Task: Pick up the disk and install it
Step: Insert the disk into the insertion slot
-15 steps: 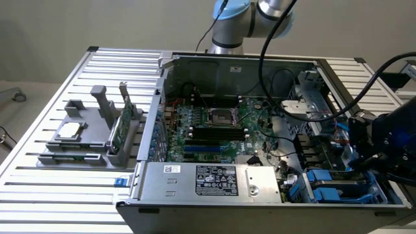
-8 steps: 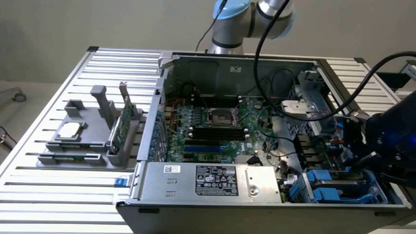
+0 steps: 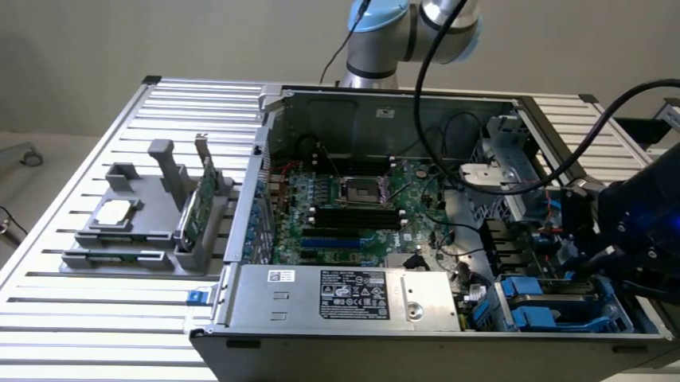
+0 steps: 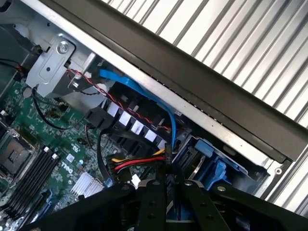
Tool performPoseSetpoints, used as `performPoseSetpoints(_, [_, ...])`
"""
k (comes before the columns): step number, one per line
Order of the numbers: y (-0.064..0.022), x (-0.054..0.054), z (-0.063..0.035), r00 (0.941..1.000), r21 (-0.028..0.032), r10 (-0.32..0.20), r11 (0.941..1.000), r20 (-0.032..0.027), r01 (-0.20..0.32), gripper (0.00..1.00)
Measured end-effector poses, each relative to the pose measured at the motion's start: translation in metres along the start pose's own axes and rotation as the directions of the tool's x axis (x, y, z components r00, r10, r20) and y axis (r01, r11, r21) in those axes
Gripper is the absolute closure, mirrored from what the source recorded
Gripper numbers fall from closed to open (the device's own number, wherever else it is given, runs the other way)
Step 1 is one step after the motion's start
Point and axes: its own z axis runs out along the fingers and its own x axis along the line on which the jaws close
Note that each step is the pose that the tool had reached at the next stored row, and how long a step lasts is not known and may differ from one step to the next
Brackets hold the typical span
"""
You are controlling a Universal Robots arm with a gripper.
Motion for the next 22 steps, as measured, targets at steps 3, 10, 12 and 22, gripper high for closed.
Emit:
performPoseSetpoints(3, [0.0000, 0.0000, -0.0001, 0.9995, -0.0011, 0.029, 0.9996, 0.0102, -0.029, 0.84])
performPoseSetpoints(10, [0.0000, 0.0000, 0.0002, 0.9952, 0.0137, 0.079, 0.9967, 0.0579, -0.080, 0.84])
performPoseSetpoints(12, [-0.0001, -0.0001, 0.0004, 0.9932, 0.0185, 0.091, 0.9955, 0.0723, -0.093, 0.84])
performPoseSetpoints(22, [-0.0010, 0.0006, 0.0010, 0.9911, 0.1097, 0.124, 0.9856, 0.0480, -0.129, 0.84])
